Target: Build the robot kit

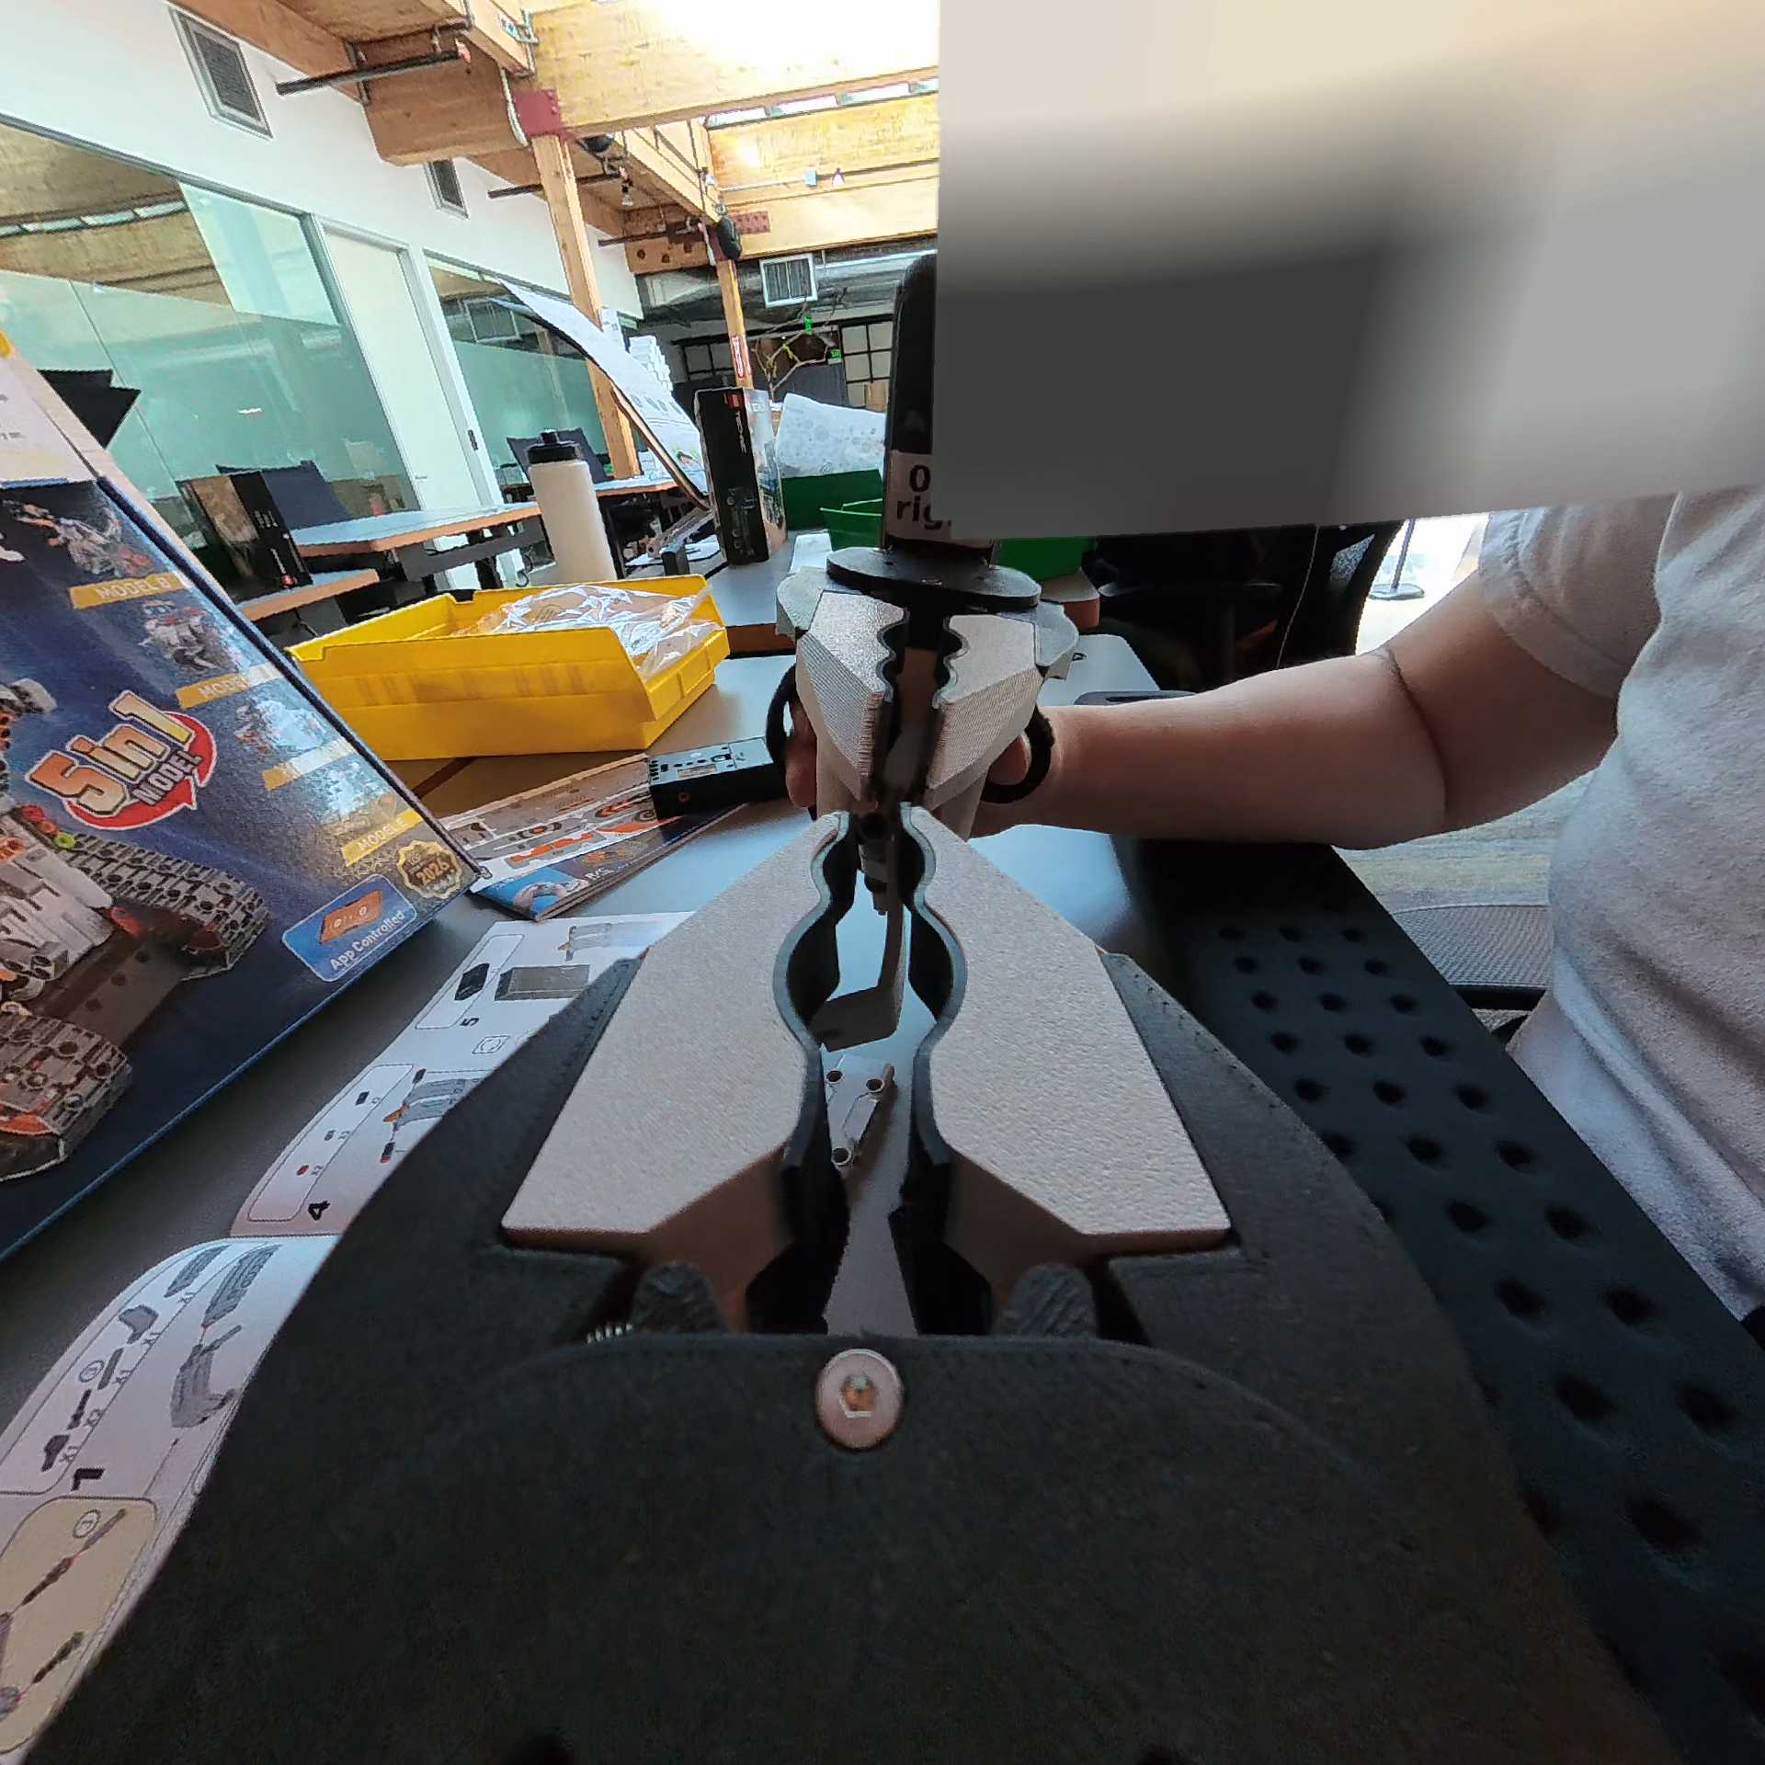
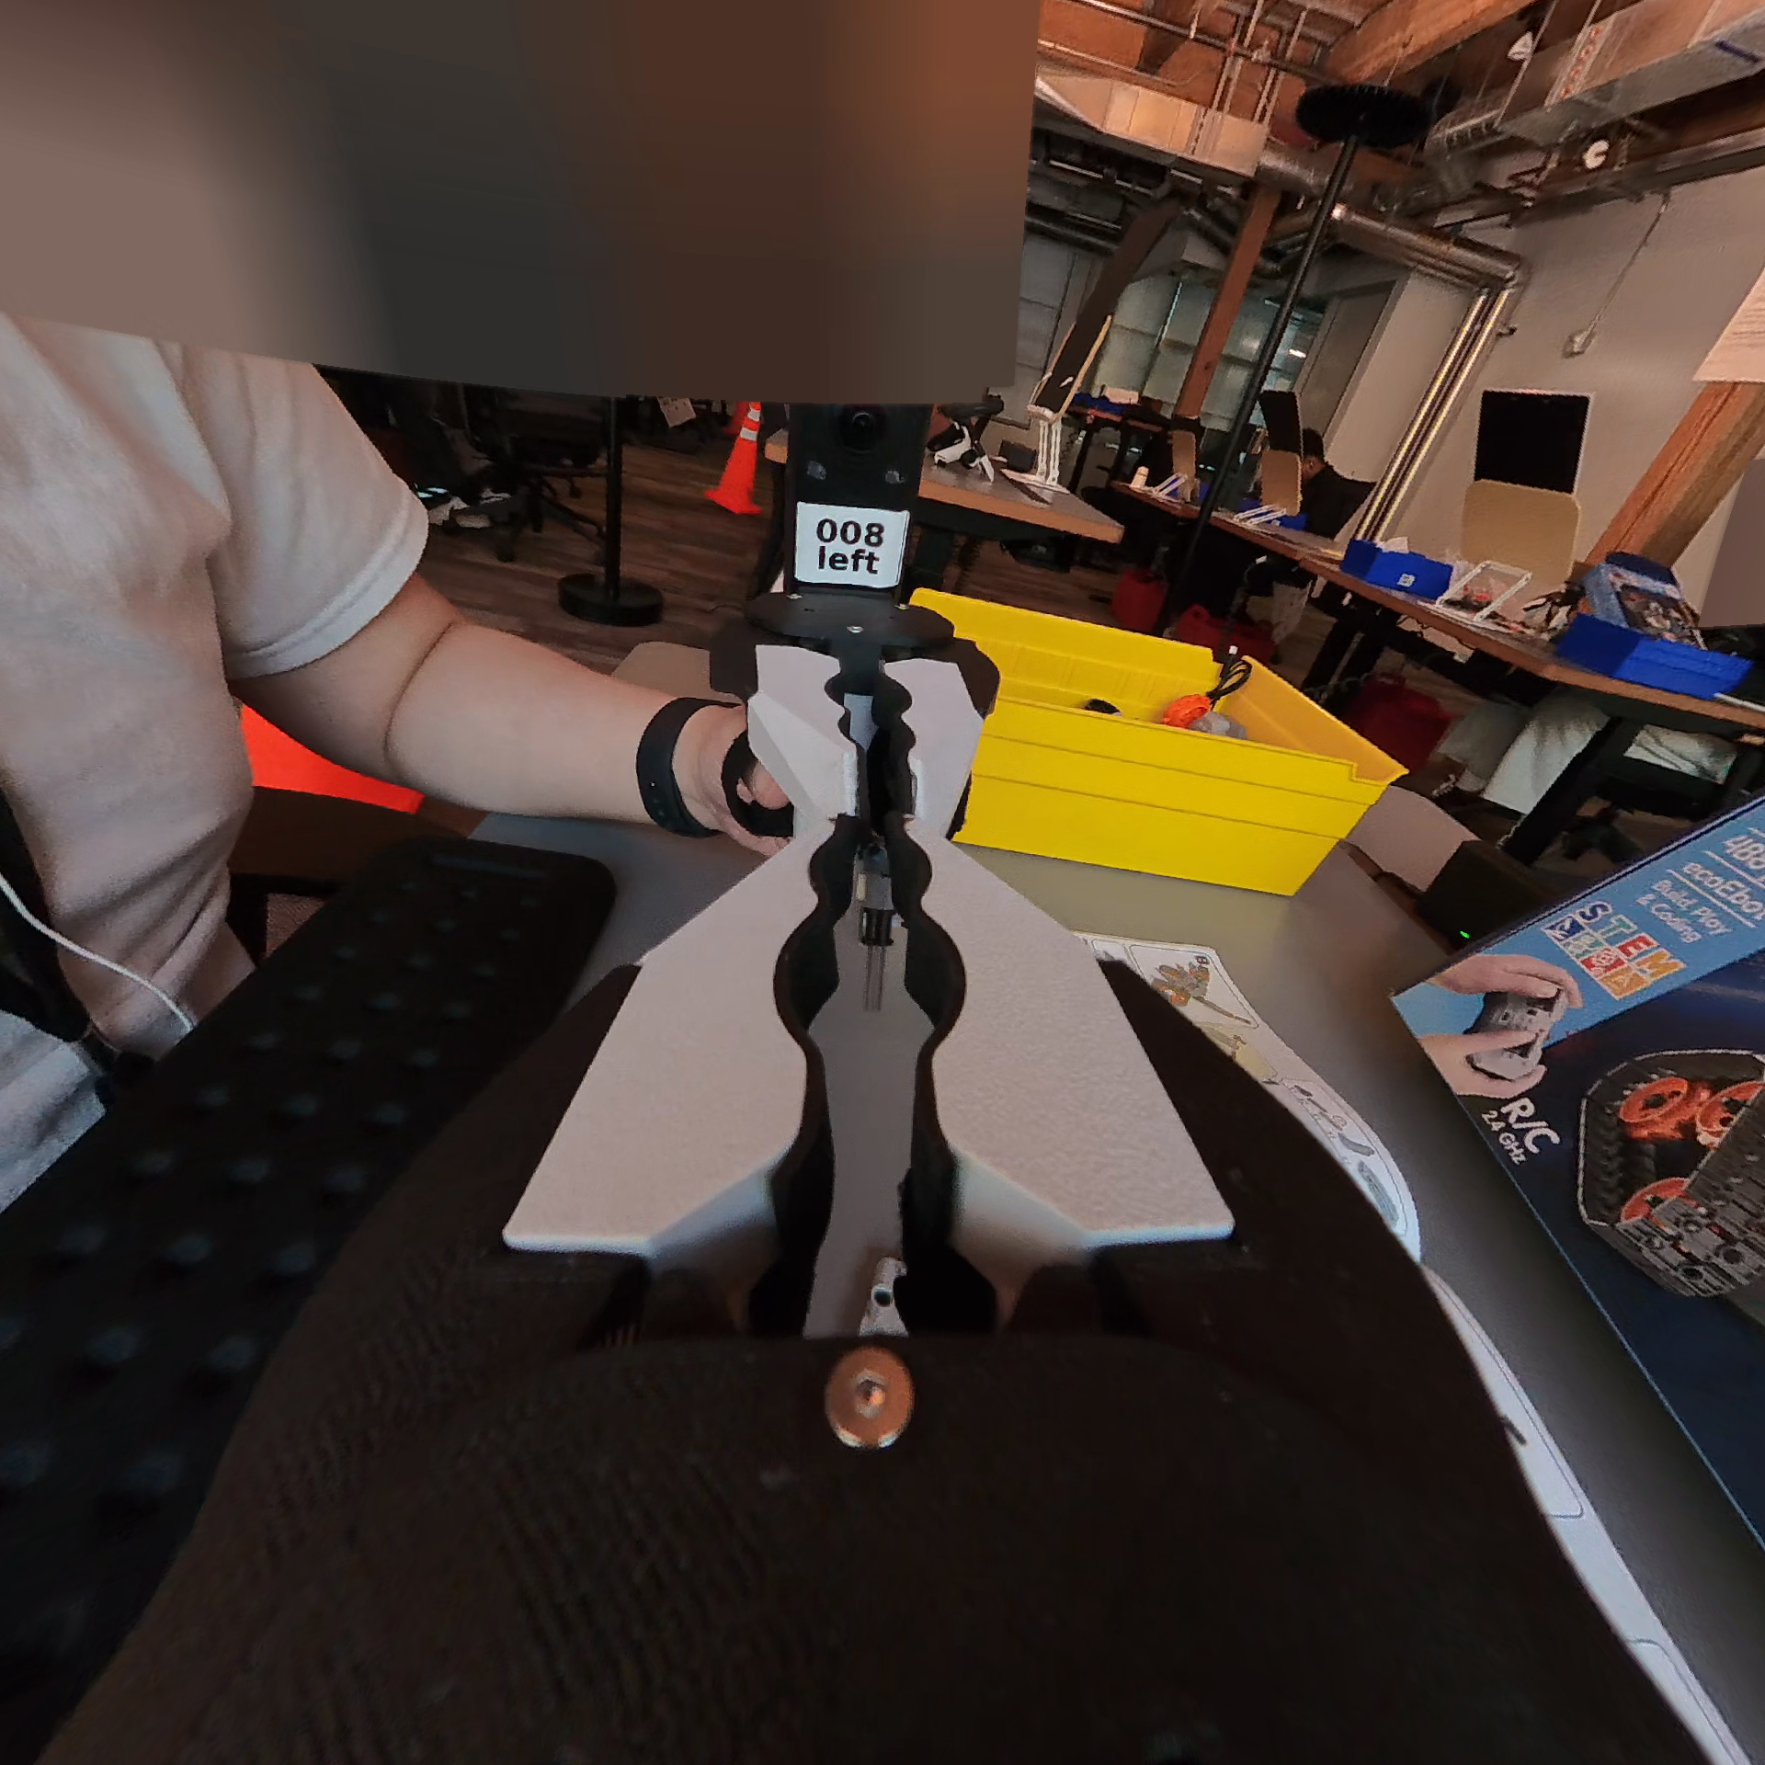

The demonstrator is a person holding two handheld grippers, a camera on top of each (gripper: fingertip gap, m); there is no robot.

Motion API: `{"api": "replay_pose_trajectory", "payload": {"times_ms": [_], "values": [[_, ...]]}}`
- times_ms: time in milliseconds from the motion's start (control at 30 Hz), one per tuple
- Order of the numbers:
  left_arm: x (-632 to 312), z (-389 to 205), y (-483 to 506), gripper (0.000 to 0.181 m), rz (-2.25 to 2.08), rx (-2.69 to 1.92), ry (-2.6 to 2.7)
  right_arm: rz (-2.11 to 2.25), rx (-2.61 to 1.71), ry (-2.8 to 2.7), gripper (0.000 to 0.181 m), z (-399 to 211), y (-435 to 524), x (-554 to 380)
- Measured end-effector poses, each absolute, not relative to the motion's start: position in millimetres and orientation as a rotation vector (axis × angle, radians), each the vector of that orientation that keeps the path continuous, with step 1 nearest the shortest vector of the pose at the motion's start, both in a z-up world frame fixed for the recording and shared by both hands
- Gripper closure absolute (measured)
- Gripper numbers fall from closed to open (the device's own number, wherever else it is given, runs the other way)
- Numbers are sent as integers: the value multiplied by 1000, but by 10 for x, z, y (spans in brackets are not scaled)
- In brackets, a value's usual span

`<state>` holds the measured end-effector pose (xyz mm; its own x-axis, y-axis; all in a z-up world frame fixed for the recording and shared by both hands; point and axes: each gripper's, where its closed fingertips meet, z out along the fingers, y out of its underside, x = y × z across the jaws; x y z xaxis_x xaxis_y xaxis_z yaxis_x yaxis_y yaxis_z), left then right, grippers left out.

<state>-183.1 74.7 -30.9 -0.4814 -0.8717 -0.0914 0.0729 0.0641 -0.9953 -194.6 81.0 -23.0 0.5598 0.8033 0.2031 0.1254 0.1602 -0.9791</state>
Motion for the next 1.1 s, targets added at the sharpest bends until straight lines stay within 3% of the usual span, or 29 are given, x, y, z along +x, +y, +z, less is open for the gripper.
{"api": "replay_pose_trajectory", "payload": {"times_ms": [333, 533, 633, 900, 1000, 1100], "values": [[-1873, -242, 697, 175, -1629, -815, 1549, 719, -1384, -856, 179, -214, 775, -1941], [-1845, -302, 690, 164, -1607, -823, 1562, 844, -1370, -743, 180, -135, 813, -1890], [-1842, -316, 674, 180, -1600, -813, 1567, 846, -1367, -739, 179, -137, 813, -1880], [-1899, -336, 599, 181, -1628, -784, 1640, 1325, -1380, -657, 181, -153, 709, -1931], [-1861, -339, 678, 181, -1607, -840, 1613, 1151, -1365, -703, 181, -173, 749, -1901], [-1819, -369, 765, 181, -1569, -887, 1590, 889, -1379, -734, 156, -175, 822, -1876]]}}
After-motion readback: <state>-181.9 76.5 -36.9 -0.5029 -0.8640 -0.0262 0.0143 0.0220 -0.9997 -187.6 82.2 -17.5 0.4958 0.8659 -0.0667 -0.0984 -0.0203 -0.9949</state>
